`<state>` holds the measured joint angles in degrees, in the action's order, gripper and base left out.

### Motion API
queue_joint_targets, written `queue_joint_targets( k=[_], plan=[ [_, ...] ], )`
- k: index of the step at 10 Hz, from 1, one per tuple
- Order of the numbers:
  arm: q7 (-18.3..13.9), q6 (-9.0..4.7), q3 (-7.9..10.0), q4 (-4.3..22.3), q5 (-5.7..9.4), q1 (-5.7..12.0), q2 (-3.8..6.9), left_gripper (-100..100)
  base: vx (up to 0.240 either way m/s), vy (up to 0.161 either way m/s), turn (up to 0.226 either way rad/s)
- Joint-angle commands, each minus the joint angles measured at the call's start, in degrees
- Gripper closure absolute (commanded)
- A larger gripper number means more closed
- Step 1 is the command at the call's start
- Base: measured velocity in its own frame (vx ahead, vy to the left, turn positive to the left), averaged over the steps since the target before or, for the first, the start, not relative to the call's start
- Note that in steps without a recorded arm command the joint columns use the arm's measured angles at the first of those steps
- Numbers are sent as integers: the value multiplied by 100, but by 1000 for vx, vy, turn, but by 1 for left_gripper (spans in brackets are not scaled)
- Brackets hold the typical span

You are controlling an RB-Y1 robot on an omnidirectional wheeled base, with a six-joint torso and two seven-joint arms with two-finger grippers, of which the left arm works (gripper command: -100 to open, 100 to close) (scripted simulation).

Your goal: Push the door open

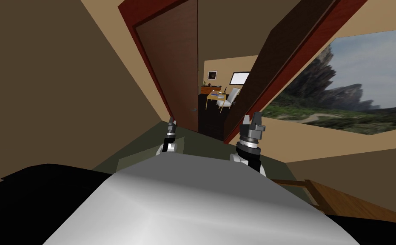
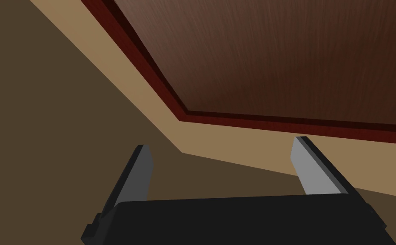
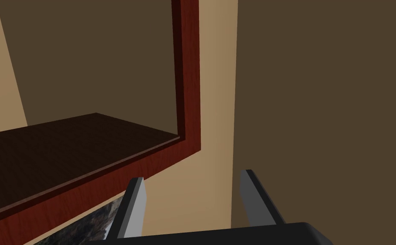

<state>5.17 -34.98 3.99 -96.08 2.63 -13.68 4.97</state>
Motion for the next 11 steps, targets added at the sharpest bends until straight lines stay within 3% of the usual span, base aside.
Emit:
queue_joint_targets(
  k=[1, 10, 11],
  plan=[
    [-20, -51, -1, 286, -3, 121, 8, -100, 93, 53, -75],
    [-126, -310, -10, 1694, -18, 698, 24, -100, 79, 53, -70],
    [-126, -310, -10, 1713, -18, 698, 24, -100, 70, 57, -26]
  ],
)
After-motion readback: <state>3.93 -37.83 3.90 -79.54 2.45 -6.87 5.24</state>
